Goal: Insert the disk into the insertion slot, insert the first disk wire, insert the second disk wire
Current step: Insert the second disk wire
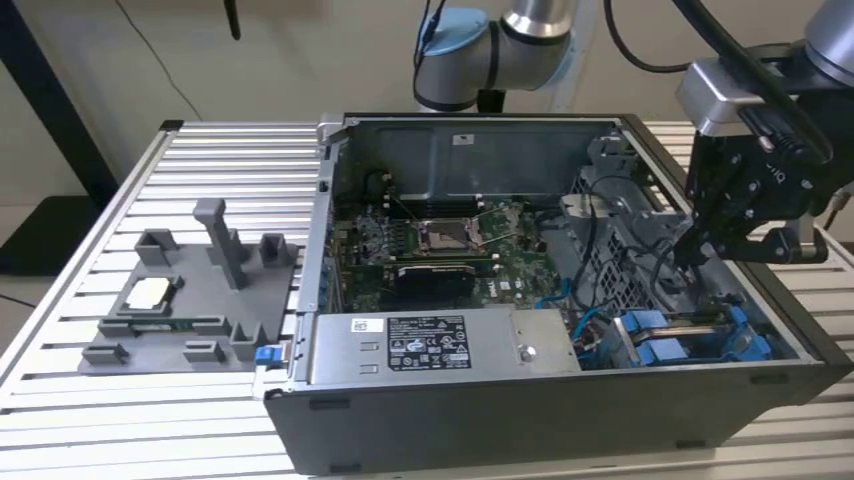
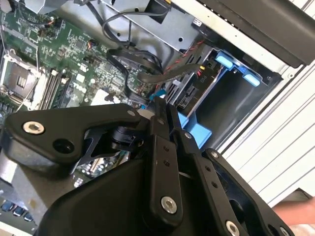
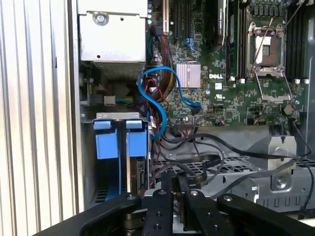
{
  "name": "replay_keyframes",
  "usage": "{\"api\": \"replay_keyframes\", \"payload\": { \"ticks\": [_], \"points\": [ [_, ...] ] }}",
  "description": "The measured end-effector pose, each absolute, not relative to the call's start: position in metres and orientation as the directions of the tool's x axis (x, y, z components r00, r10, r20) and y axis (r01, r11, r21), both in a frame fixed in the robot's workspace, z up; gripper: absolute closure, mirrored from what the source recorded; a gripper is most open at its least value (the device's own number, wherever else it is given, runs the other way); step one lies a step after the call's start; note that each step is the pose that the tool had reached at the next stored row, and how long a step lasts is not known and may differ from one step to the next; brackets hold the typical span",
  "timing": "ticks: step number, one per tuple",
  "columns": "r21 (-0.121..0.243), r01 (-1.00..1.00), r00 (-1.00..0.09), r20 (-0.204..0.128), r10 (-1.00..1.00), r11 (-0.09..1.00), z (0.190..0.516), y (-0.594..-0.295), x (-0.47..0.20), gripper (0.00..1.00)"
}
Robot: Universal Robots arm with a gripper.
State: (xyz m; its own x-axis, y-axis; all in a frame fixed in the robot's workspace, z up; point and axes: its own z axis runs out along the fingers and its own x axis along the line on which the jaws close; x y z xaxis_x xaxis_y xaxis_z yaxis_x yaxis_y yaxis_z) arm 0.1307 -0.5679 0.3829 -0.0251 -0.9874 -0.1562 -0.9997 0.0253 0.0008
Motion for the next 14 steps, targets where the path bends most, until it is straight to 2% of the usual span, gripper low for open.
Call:
{"api": "replay_keyframes", "payload": {
  "ticks": [14],
  "points": [
    [0.001, -1.0, -0.025, -0.156, -0.987, 0.025, 0.374, -0.583, 0.13, 0.84]
  ]
}}
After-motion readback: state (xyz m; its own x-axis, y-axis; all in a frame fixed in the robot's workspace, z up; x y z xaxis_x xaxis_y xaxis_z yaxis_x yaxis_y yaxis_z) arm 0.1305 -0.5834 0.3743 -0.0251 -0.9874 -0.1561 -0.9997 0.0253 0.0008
